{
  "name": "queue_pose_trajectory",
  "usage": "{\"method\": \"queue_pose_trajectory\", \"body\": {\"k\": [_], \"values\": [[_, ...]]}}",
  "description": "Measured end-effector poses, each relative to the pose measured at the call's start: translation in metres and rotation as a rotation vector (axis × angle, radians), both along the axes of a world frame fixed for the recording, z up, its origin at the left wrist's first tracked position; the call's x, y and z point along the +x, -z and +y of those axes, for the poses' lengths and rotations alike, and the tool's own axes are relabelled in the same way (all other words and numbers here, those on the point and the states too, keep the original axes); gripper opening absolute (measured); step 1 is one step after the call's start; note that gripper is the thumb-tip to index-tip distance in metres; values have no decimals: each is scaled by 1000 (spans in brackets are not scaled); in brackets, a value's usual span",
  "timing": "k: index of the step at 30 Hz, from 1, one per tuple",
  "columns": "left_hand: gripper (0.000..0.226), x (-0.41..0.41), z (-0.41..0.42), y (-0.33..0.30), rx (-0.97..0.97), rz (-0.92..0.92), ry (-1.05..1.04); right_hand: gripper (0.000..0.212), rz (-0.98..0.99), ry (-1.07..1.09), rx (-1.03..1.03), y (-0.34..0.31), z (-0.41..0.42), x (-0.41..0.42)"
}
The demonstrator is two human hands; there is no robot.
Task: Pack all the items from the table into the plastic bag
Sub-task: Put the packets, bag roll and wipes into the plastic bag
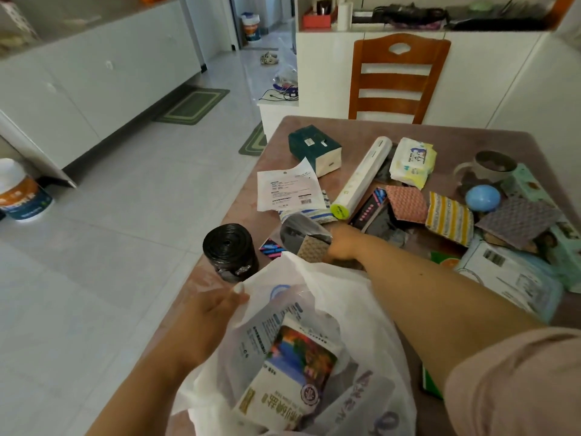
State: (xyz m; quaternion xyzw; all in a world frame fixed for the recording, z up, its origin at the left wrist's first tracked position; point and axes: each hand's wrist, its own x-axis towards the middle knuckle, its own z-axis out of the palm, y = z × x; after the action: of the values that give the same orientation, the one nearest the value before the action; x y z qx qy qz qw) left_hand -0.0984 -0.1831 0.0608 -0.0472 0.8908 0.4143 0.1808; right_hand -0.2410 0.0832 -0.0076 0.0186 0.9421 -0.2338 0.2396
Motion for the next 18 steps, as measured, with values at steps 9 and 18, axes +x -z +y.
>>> {"method": "queue_pose_trajectory", "body": {"k": [9,18], "values": [[37,24,-8,-27,96,124,33,48,323,394,-637,-131,19,50],[39,31,-28,-31,429,-16,-267,47,-118,-363,-116,-120,-36,128]]}}
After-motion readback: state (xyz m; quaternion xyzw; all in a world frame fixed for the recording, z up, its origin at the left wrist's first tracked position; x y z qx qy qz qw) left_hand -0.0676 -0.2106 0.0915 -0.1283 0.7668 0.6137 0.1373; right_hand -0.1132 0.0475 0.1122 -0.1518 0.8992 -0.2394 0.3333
